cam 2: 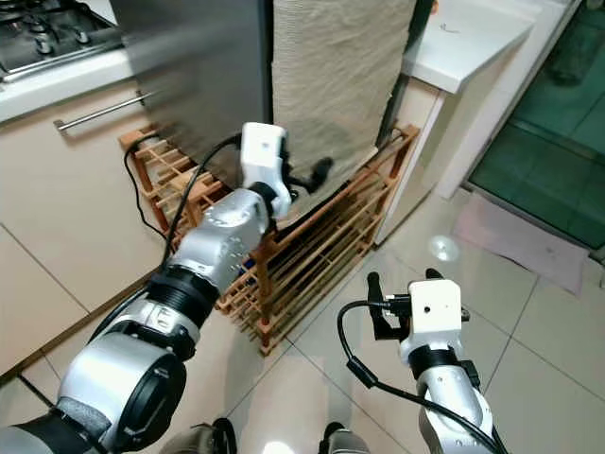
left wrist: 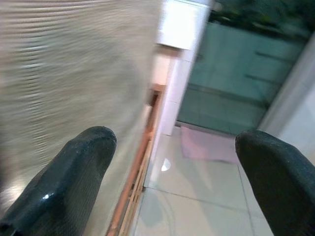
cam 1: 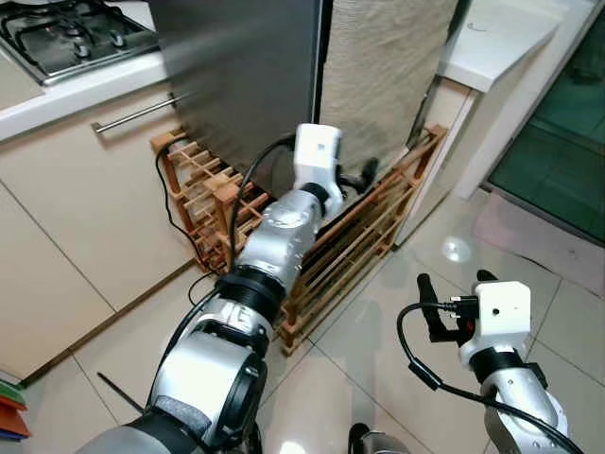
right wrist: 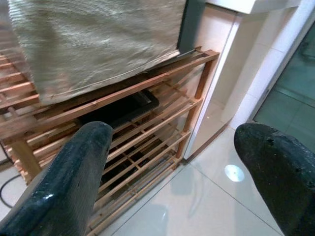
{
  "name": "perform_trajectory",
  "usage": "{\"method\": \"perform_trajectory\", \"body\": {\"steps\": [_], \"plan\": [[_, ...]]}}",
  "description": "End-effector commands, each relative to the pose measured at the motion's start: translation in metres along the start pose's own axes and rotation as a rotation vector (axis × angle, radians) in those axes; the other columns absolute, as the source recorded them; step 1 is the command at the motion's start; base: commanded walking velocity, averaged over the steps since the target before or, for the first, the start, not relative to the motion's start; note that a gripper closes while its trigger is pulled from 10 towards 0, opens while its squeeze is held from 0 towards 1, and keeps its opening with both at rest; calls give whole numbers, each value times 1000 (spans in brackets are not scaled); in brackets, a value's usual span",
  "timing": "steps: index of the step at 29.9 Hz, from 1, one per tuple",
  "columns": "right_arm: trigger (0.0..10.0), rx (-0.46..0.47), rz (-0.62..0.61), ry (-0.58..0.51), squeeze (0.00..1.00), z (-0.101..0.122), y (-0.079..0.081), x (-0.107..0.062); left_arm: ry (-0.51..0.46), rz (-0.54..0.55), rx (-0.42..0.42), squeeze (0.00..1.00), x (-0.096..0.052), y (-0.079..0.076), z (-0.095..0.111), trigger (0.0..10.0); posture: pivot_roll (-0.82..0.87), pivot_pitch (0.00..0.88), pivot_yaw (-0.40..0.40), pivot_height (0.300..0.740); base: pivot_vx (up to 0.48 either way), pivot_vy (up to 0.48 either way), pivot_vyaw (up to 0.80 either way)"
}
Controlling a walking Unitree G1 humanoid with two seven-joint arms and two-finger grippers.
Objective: Restocking fridge
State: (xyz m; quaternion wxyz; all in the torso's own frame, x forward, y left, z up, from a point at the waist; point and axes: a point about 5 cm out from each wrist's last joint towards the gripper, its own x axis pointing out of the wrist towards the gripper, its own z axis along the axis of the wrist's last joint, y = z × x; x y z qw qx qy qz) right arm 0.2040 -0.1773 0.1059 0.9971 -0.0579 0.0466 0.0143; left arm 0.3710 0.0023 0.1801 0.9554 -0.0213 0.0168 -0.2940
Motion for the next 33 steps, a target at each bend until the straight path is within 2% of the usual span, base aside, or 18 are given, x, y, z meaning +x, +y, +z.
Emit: {"method": "perform_trajectory", "body": {"steps": [1,5,8,11,13,14,15,16,17,18,20,23,24,25,27,28,30,33], "plan": [[10000,9,-13,7,0,0,-3,0,-75,-171,3,0,13,-60,19,10000,-151,134,-2,740,0,0,0],[10000,11,-14,5,0,1,-1,2,-123,-245,34,0,11,-72,27,10000,-149,131,-1,740,0,0,0],[10000,13,-17,-1,0,2,0,5,-138,-267,46,0,9,-73,30,10000,-143,126,0,740,0,0,0],[10000,14,-37,-20,0,5,-1,13,-184,-248,50,0,-3,-60,31,10000,-123,107,0,740,0,0,0],[10000,11,-53,-51,0,10,-2,20,-251,-192,21,0,-27,-38,33,10000,-93,76,1,740,0,0,0],[10000,11,-53,-51,0,10,-2,20,-251,-192,21,0,-27,-38,33,10000,-93,76,1,740,0,0,0],[10000,8,-55,-59,0,11,-2,22,-262,-177,23,0,-33,-32,33,10000,-84,67,0,740,0,0,0],[10000,-3,-72,-75,0,12,-4,24,-267,-139,43,0,-48,-20,29,10000,-68,48,0,740,0,0,0],[10000,-7,-80,-82,0,13,-4,24,-261,-121,61,0,-56,-16,26,10000,-68,48,0,740,0,0,0],[10000,-7,-80,-82,0,13,-4,24,-261,-121,61,0,-56,-16,26,10000,-68,48,0,740,0,0,0],[10000,-12,-97,-96,0,14,-5,25,-232,-71,119,0,-72,-3,16,10000,-48,29,3,740,0,0,0],[10000,1,-136,-124,0,17,-6,23,-110,50,139,0,-110,24,-15,10000,-21,0,5,740,0,0,0],[10000,1,-136,-124,0,17,-6,23,-110,50,139,0,-110,24,-15,10000,-21,0,5,740,0,0,0],[10000,6,-162,-139,0,17,-9,19,-82,132,228,0,-140,40,-33,10000,-16,0,10,740,0,0,0],[10000,6,-162,-139,0,17,-9,19,-82,132,228,0,-140,40,-33,10000,-16,0,10,740,0,0,0],[10000,5,-180,-148,0,17,-12,17,-87,183,230,0,-154,46,-38,10000,-16,0,11,740,0,0,0],[10000,6,-237,-161,0,19,-22,2,-115,364,166,0,-193,60,-38,10000,-13,0,7,740,0,0,0],[10000,-10,-235,-167,0,21,-21,-4,-175,356,147,0,-189,54,-17,10000,-12,0,7,740,0,0,0]]}}
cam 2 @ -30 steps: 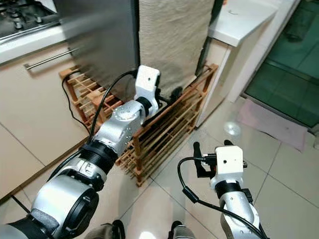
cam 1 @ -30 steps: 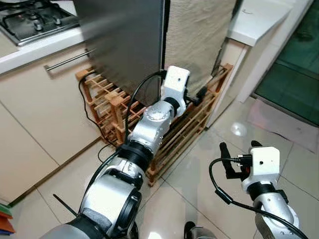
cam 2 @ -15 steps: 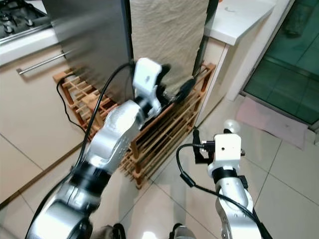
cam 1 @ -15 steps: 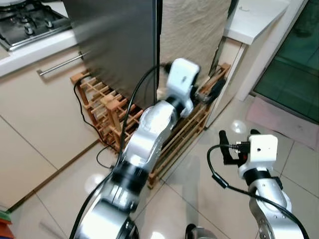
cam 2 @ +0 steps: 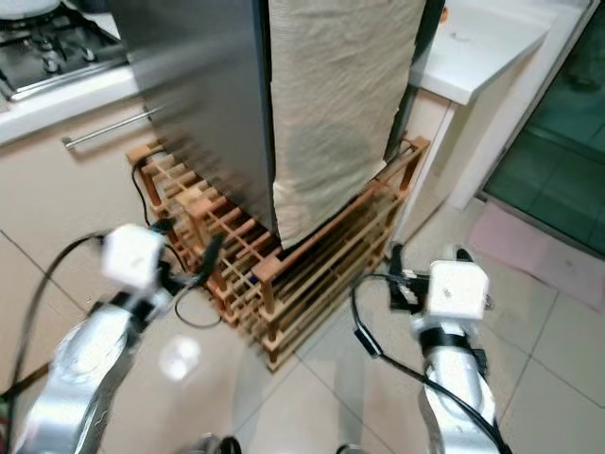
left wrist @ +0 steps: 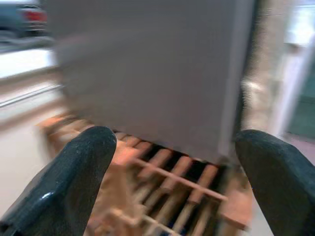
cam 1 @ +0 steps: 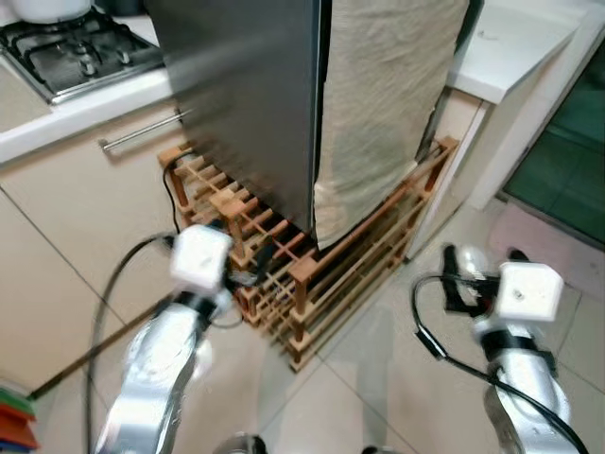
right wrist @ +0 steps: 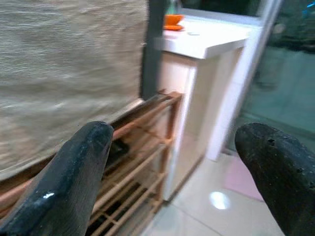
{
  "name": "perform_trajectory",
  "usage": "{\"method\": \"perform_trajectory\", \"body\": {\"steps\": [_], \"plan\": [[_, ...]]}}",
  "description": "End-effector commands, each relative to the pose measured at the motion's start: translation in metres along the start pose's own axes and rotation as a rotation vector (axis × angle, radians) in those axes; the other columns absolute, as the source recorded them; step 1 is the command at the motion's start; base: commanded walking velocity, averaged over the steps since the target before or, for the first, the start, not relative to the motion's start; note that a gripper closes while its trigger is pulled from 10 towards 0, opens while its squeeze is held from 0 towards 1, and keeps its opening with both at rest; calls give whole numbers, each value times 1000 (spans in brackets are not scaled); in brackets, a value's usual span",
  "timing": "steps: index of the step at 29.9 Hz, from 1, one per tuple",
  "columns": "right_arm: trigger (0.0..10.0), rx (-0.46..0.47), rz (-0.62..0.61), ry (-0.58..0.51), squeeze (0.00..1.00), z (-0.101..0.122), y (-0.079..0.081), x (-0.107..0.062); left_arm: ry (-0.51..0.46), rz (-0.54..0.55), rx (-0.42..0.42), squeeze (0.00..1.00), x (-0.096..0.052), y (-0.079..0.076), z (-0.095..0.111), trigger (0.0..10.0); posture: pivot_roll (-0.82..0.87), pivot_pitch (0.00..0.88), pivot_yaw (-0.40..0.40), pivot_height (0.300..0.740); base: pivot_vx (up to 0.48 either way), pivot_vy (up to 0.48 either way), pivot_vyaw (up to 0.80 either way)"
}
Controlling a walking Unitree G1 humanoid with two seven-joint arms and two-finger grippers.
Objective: Restocking fridge
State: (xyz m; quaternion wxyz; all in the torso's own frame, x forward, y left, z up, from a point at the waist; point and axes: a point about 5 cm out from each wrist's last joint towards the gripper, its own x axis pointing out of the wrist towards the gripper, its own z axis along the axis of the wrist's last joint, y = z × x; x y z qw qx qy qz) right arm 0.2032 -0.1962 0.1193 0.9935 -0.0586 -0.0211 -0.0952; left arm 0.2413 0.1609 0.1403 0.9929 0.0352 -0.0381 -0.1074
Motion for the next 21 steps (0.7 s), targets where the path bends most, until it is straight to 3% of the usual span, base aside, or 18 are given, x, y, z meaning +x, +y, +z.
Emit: {"method": "perform_trajectory", "body": {"steps": [1,7,15,21], "plan": [[10000,-14,-7,-47,0,10,-1,-1,-113,-26,-24,0,8,-7,30,10000,-12,0,7,740,326,0,0],[10000,-34,11,-84,0,15,1,4,-200,-72,-46,0,17,-20,47,10000,-28,0,13,740,480,0,0],[10000,-39,-3,-104,0,20,-1,10,-171,-104,-59,0,20,-29,46,10000,-32,0,9,740,480,0,0],[10000,-46,-4,-120,0,21,0,15,-152,-215,-7,0,27,-43,45,10000,-40,0,12,740,480,0,0]]}}
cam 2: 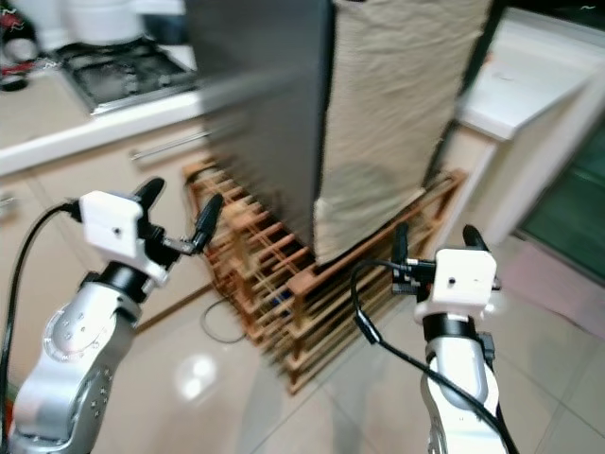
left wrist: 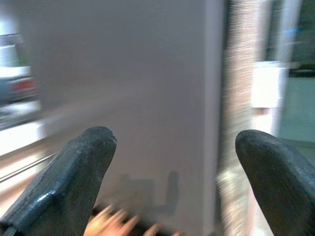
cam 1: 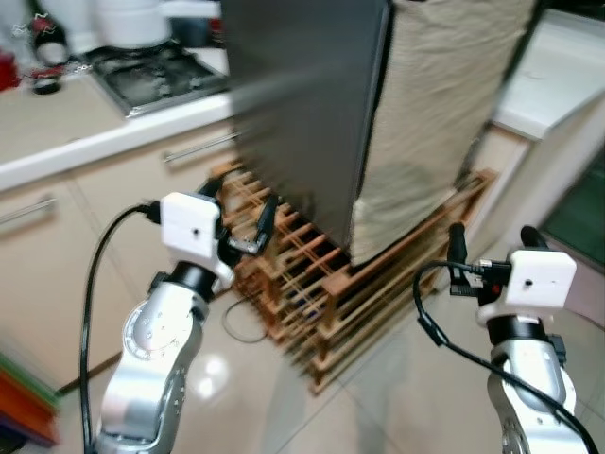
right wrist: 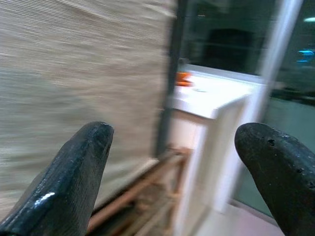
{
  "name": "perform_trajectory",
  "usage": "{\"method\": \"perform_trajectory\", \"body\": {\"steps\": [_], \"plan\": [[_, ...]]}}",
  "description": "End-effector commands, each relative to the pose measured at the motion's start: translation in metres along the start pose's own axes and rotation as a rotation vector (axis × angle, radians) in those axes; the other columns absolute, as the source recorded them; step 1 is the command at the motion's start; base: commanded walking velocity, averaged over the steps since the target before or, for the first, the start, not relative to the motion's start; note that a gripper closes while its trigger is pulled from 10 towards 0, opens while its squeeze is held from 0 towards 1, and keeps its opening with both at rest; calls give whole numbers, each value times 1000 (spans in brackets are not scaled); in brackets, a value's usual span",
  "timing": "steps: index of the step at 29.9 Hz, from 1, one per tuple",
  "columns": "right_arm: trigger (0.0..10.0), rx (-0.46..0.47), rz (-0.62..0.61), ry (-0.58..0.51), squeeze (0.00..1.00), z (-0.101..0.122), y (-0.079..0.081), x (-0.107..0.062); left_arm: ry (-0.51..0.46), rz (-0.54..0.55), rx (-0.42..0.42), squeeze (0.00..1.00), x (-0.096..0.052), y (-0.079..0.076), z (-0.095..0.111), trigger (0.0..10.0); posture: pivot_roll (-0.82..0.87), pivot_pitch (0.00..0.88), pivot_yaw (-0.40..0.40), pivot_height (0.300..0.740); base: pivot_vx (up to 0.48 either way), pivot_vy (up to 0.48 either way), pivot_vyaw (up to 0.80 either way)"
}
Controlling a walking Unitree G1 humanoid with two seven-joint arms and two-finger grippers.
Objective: Restocking fridge
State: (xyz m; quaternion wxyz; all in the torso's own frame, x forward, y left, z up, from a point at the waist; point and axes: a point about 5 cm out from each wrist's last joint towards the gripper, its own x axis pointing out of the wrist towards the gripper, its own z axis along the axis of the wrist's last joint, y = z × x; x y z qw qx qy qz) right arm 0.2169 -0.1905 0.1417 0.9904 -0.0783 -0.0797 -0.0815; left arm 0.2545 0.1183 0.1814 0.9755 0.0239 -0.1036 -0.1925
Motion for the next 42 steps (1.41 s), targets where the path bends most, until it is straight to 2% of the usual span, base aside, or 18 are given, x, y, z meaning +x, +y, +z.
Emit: {"method": "perform_trajectory", "body": {"steps": [1,3,6,11,15,22,27,32,38,42], "plan": [[10000,-23,-25,10,0,-2,-6,1,-12,-69,4,0,4,-9,3,10000,-40,0,12,740,480,0,0],[10000,-27,-28,23,0,-4,-6,1,-14,-80,12,0,4,-9,4,10000,-41,0,12,740,480,0,0],[10000,-20,-27,26,0,-4,-6,0,6,-41,-16,0,7,-2,2,10000,-44,0,12,740,0,0,-721],[10000,-22,-28,26,0,-6,-6,-1,40,-20,13,0,17,1,1,10000,-46,0,8,740,0,0,-516],[10000,-14,-20,32,0,-7,-4,3,77,-72,-33,0,30,-7,-1,10000,-44,0,3,740,0,0,0],[10000,-9,1,26,0,-6,0,11,115,-184,-47,0,48,-22,1,10000,-53,0,-1,740,0,0,0],[10000,-13,13,25,0,-7,0,14,152,-284,-44,0,47,-32,-1,10000,-59,0,-1,740,0,0,0],[10000,-15,32,24,0,-7,2,16,185,-361,-76,0,44,-44,-2,10000,-63,0,-4,740,0,0,0],[10000,-18,36,30,0,-9,1,16,195,-372,-118,0,42,-46,0,10000,-60,0,-4,740,0,0,0],[10000,-20,39,31,0,-9,2,16,202,-386,-199,0,44,-51,3,10000,-63,0,-2,740,0,0,0]]}}
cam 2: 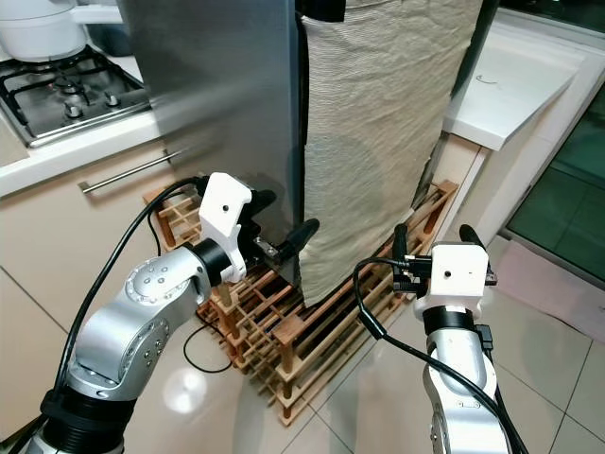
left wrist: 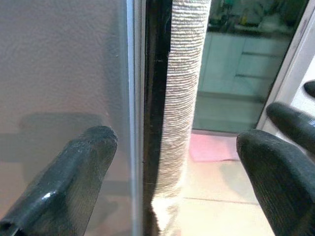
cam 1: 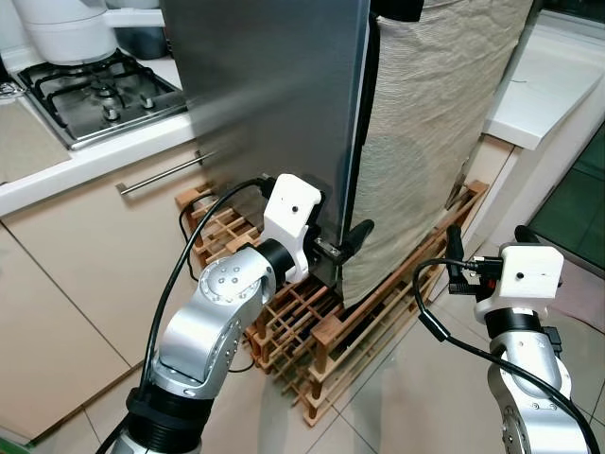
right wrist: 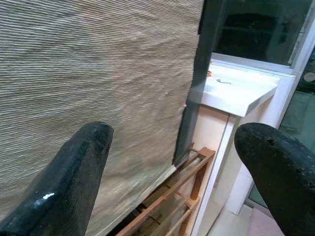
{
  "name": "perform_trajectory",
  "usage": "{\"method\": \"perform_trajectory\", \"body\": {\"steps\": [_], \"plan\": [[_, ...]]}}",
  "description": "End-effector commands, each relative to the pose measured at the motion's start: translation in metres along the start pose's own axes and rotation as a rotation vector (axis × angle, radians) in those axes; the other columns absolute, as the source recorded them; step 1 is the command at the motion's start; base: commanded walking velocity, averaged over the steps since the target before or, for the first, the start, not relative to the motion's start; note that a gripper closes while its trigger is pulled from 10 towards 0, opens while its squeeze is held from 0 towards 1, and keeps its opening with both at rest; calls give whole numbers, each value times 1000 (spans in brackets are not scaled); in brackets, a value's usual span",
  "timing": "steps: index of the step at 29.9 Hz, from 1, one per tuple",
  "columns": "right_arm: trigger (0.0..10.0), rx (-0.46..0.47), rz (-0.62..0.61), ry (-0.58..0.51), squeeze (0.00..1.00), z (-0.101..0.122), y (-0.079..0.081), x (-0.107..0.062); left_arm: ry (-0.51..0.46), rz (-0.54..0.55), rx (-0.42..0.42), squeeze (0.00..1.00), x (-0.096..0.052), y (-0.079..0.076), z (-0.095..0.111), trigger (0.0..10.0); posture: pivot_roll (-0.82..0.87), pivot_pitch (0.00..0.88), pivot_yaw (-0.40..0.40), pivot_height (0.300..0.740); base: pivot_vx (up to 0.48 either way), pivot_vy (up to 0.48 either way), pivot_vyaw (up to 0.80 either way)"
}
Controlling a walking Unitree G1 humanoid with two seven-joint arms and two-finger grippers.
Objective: Restocking fridge
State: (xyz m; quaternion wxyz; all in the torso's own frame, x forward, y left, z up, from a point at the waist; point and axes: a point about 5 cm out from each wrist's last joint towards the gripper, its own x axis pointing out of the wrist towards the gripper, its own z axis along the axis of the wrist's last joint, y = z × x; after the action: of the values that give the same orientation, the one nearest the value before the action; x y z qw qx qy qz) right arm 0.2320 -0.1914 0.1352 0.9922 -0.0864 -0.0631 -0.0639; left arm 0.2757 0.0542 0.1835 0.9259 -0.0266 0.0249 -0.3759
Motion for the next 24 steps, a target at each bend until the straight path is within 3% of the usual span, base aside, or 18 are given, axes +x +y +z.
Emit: {"method": "perform_trajectory", "body": {"steps": [1,6,16,18,21,24], "plan": [[10000,-5,0,3,0,-1,-1,2,-14,-18,-17,0,-1,-2,6,10000,-63,0,-2,740,0,0,0],[10000,-10,-2,15,0,-2,-1,3,-5,-23,-2,0,-2,-2,5,10000,-67,0,-1,740,0,0,0],[10000,-4,13,22,0,-4,1,5,-2,23,-3,0,-7,6,0,10000,-64,0,-5,740,0,0,-765],[10000,-14,12,20,0,-4,0,5,0,32,2,0,-7,6,0,10000,-59,0,-8,740,0,0,0],[10000,-19,11,23,0,-5,0,7,-9,154,7,0,-5,20,0,10000,-60,0,-8,740,0,0,0],[10000,-20,11,23,0,-5,0,7,-16,195,-7,0,-4,24,0,10000,-60,0,-9,740,0,0,0]]}}
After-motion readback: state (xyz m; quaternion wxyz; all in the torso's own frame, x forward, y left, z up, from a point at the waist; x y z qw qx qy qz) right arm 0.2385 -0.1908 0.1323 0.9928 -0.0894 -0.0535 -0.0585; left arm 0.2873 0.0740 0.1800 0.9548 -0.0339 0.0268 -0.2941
